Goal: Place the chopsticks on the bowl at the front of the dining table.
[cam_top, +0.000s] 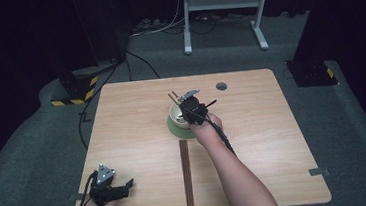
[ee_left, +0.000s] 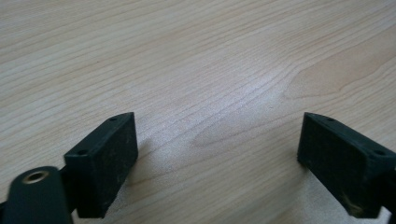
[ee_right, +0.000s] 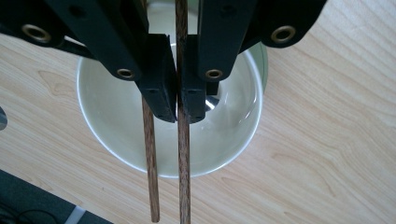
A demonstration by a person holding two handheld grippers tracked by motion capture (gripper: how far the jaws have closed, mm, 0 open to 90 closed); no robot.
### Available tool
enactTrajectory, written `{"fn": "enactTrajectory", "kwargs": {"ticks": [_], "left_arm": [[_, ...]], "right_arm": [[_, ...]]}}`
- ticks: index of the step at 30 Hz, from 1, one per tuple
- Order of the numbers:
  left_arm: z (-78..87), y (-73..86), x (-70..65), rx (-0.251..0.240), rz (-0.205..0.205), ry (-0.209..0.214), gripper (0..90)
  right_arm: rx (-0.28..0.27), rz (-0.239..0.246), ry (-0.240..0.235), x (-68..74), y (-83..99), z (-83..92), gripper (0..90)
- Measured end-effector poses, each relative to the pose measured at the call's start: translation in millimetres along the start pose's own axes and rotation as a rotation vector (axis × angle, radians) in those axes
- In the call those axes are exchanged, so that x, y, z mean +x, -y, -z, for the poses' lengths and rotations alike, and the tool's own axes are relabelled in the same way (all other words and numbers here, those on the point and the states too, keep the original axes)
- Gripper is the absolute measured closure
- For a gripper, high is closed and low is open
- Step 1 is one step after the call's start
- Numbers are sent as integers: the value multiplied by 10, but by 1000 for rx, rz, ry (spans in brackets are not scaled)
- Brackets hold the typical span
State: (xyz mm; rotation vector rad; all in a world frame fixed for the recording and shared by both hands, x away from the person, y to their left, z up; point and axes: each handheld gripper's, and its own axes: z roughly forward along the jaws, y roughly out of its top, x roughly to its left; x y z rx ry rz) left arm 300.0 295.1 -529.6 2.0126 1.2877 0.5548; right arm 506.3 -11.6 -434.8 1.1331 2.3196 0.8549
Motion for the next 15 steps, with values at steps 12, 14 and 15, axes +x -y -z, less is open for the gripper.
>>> {"fn": "enactTrajectory", "kwargs": {"ticks": [12, 14, 15], "left_arm": [[-4, 2, 1, 12, 11, 5, 74], [-2, 5, -4, 12, 11, 3, 75], [-1, 8, -9, 9, 12, 3, 75]], "right_arm": [[21, -1, 17, -28, -92, -148, 845], [22, -5, 15, -27, -103, -167, 844], [22, -5, 15, -27, -103, -167, 844]]}}
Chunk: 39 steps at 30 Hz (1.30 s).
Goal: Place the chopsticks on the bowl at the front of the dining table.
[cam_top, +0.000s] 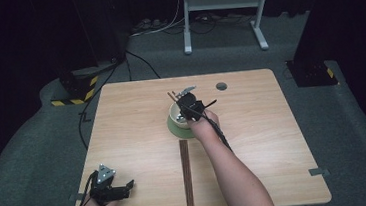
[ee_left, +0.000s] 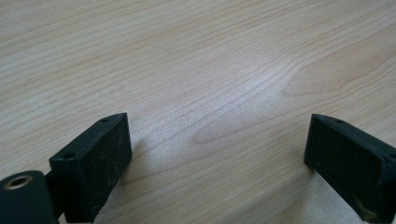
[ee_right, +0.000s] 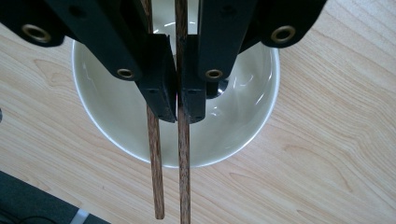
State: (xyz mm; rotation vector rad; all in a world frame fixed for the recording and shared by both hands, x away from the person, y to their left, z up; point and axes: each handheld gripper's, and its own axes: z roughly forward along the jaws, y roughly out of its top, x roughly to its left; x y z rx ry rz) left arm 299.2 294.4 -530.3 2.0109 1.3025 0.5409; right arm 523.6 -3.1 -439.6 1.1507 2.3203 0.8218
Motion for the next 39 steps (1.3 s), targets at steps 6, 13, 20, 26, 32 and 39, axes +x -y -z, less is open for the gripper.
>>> {"fn": "enactTrajectory", "kwargs": {"ticks": [6, 13, 20, 26, 32, 39], "left_arm": [[23, 21, -20, 4, 2, -8, 73], [39, 36, -27, 3, 2, -11, 73], [64, 60, -2, 1, -20, 7, 75], [62, 61, 2, 3, -26, 27, 73], [62, 63, 3, 0, -27, 32, 75], [62, 63, 2, 0, -26, 30, 75]], "right_arm": [[13, -1, 5, -13, 6, -35, 844], [18, 0, 8, -13, 7, -43, 843], [-24, 13, 5, -34, -13, 49, 658], [16, 2, 7, -96, 17, -2, 560], [42, 17, 14, -70, 52, -52, 639], [47, 25, 12, -38, 40, -64, 720]]}}
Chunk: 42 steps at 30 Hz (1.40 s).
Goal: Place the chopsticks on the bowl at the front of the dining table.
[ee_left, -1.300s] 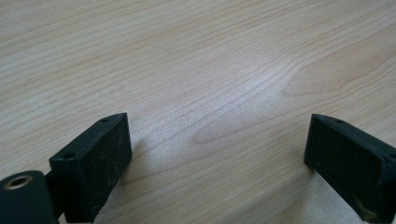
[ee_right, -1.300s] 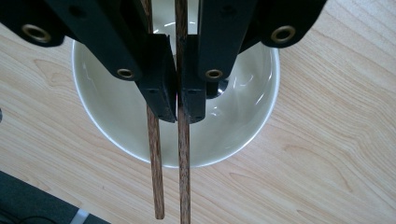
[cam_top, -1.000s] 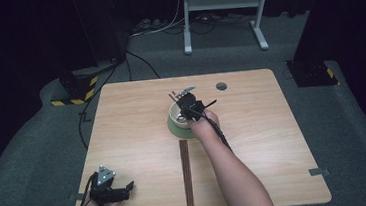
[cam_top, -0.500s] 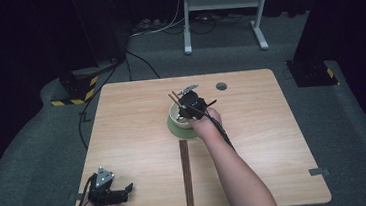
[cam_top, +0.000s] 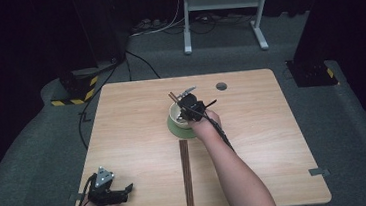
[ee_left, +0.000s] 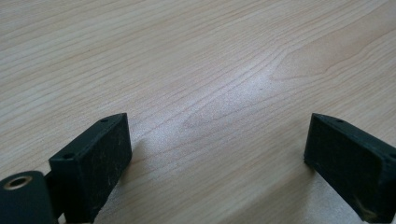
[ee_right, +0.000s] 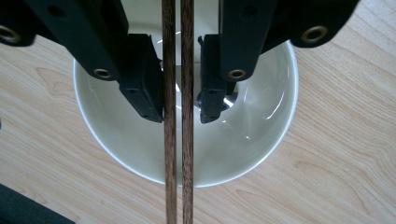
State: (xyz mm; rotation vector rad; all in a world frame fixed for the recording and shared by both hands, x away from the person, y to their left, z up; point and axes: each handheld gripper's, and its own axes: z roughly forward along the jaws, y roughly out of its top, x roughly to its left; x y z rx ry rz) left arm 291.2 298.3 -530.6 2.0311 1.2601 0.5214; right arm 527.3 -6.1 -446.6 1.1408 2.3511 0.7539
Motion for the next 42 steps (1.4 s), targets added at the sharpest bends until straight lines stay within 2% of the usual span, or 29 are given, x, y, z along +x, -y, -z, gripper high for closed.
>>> {"fn": "enactTrajectory", "kwargs": {"ticks": [5, 8, 12, 16, 17, 18, 24, 27, 31, 32, 34, 35, 37, 40, 42], "left_arm": [[0, 0, 0, 1, 0, 0, 74], [0, 0, 0, 1, 0, 0, 75], [0, 0, 0, 0, 0, 0, 75], [0, 0, -1, 0, -2, -1, 76], [2, 0, 0, 3, -4, -1, 76], [2, 0, 0, 3, -4, -1, 76], [2, 1, 2, 0, -4, 0, 78], [8, 2, 4, -4, -3, 2, 91], [7, 2, 5, -8, -8, 1, 105], [7, 3, 3, -9, -8, -1, 105], [9, 4, 3, -9, -13, -3, 108], [10, 4, 1, -8, -12, -2, 112], [11, 0, -3, -5, -12, -4, 113], [-13, -18, -43, -11, 4, -11, 114], [-14, -22, -56, -10, 3, -13, 117]], "right_arm": [[12, 4, 7, 10, -1, -22, 775], [15, -10, -3, 16, -4, -23, 776], [12, 1, 8, 17, -9, -26, 776], [5, -11, 4, 32, -15, -17, 700], [-2, 6, 5, 34, -20, 7, 650], [-2, 6, 5, 34, -20, 7, 650], [-37, 19, 6, 37, -9, 177, 561], [-46, 32, -10, 53, 32, 291, 517], [-81, 55, -41, 62, 145, 531, 492], [-81, 55, -41, 62, 145, 531, 492], [-95, 58, -53, 42, 207, 623, 491], [-120, 53, -64, -1, 287, 712, 492], [-129, 59, -63, -20, 318, 736, 496], [-157, 64, -67, -94, 462, 799, 503], [-168, 48, -82, -144, 542, 812, 502]]}}
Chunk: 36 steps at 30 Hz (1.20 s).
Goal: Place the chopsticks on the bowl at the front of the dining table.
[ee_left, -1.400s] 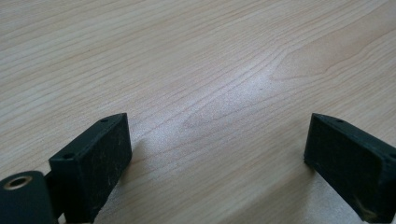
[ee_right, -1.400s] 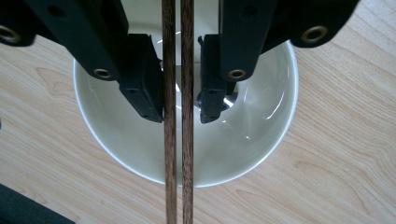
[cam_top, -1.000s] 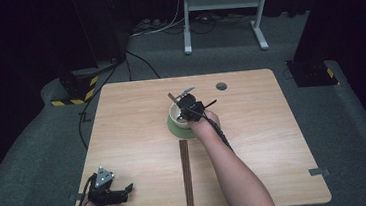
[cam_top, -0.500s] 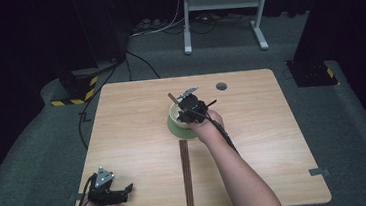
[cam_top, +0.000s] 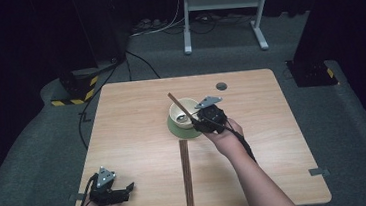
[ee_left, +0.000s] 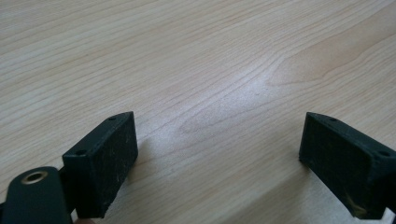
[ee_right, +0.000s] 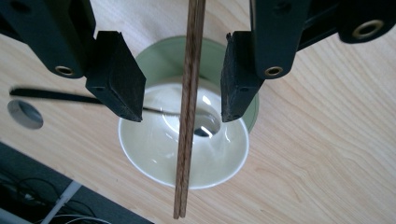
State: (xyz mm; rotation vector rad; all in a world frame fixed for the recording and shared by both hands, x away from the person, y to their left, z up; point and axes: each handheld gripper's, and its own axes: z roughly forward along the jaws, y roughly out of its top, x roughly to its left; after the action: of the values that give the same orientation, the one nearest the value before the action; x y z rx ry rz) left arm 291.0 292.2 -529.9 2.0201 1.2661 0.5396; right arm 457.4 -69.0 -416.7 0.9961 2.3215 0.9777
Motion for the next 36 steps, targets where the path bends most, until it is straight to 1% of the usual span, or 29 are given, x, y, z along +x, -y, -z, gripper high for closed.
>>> {"fn": "enactTrajectory", "kwargs": {"ticks": [1, 2, 3, 5, 8, 9, 11, 12, 13, 14, 15, 16, 17, 18, 19, 21, 22, 23, 24, 26, 27, 28, 29, 31, 33, 34, 36], "left_arm": [[2, 0, 0, -1, -5, 2, 129], [4, 2, -4, -2, -3, 0, 131], [1, 2, -7, -5, 1, -2, 131], [4, 4, -15, -10, 3, 0, 139], [4, 2, -5, -11, 2, -17, 149], [6, 3, -9, -8, 25, -27, 146], [8, -15, -25, 4, 40, -30, 160], [6, -37, -35, 21, 34, -26, 163], [-2, -55, -40, 27, 21, -18, 163], [-9, -77, -46, 34, 4, -22, 159], [-12, -90, -50, 43, 0, -21, 151], [-14, -115, -50, 47, 3, -11, 151], [-13, -127, -57, 45, 25, 0, 151], [-12, -144, -56, 31, 45, 26, 150], [-11, -157, -67, 26, 65, 32, 149], [-18, -176, -81, 12, 80, 38, 145], [-26, -186, -87, 2, 90, 42, 145], [-38, -203, -101, -15, 91, 26, 144], [-49, -224, -106, -34, 82, 22, 144], [-59, -300, -129, -49, 81, 20, 145], [-67, -349, -141, -61, 70, 31, 153], [-69, -391, -159, -61, 66, 32, 154], [-87, -456, -192, -75, 61, 44, 152], [-126, -562, -254, -83, 54, 56, 148], [-171, -669, -306, -83, 60, 84, 144], [-189, -704, -327, -93, 52, 92, 143], [-248, -798, -404, -122, 12, 95, 141]], "right_arm": [[-13, -8, -3, -36, 94, 30, 501], [-17, -8, -2, -53, 143, 42, 501], [-17, -8, -2, -53, 143, 42, 501], [-28, -5, 4, -93, 238, 60, 502], [-51, -25, 5, -161, 383, 116, 505], [-62, -35, -1, -177, 414, 130, 505], [-93, -51, -13, -242, 494, 170, 514], [-97, -60, -20, -256, 514, 181, 514], [-104, -63, -17, -270, 547, 197, 516], [-111, -58, -12, -280, 570, 206, 516], [-114, -64, -16, -284, 595, 218, 518], [-120, -70, -18, -284, 614, 225, 521], [-135, -61, -15, -288, 641, 231, 532], [-135, -54, -19, -294, 645, 230, 532], [-125, -60, -28, -300, 647, 237, 534], [-143, -62, -33, -327, 666, 268, 539], [-151, -73, -38, -336, 685, 286, 540], [-155, -87, -47, -343, 705, 297, 541], [-158, -91, -50, -358, 730, 305, 543], [-153, -94, -44, -362, 765, 318, 546], [-149, -95, -39, -365, 780, 321, 547], [-147, -96, -38, -371, 795, 320, 547], [-145, -94, -34, -379, 805, 319, 547], [-142, -100, -29, -403, 825, 309, 547], [-139, -108, -34, -424, 834, 298, 547], [-143, -114, -36, -431, 840, 287, 547], [-138, -119, -42, -437, 851, 274, 547]]}}
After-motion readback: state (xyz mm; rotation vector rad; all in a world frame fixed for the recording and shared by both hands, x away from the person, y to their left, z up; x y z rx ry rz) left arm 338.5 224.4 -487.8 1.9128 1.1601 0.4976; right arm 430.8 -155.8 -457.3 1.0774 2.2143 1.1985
